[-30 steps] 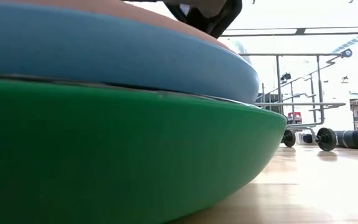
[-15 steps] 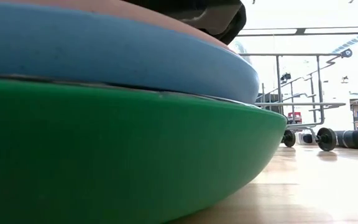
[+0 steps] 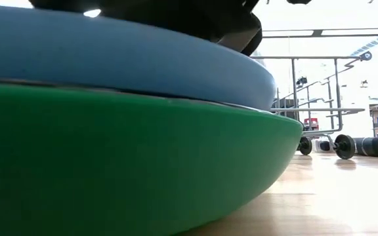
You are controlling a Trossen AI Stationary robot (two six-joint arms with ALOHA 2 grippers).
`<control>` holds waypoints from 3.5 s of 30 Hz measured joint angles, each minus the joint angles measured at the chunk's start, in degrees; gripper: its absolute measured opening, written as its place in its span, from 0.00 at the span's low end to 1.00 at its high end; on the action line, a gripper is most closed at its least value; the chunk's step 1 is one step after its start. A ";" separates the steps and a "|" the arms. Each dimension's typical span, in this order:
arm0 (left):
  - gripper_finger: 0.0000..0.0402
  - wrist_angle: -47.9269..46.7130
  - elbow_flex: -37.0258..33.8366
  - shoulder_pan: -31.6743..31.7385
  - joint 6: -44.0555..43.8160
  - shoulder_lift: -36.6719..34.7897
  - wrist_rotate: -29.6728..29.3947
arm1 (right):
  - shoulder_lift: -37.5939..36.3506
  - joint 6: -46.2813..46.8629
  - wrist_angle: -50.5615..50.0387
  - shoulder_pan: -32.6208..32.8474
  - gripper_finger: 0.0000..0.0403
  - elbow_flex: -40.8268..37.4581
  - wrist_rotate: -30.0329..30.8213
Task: Sort dishes
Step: Put the pink plate into the dish rack
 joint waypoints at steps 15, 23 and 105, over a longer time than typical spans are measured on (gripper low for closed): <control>0.58 0.05 -0.05 0.00 -0.82 0.57 -1.70 | 0.78 0.19 0.14 -0.73 0.36 0.20 0.58; 0.58 0.03 -1.97 0.00 -6.76 0.57 -6.08 | 0.70 0.45 0.15 -1.93 0.36 0.21 3.65; 0.57 -13.98 -7.10 14.54 -30.99 0.73 8.82 | -5.65 0.72 -12.29 -0.85 0.48 0.66 -5.62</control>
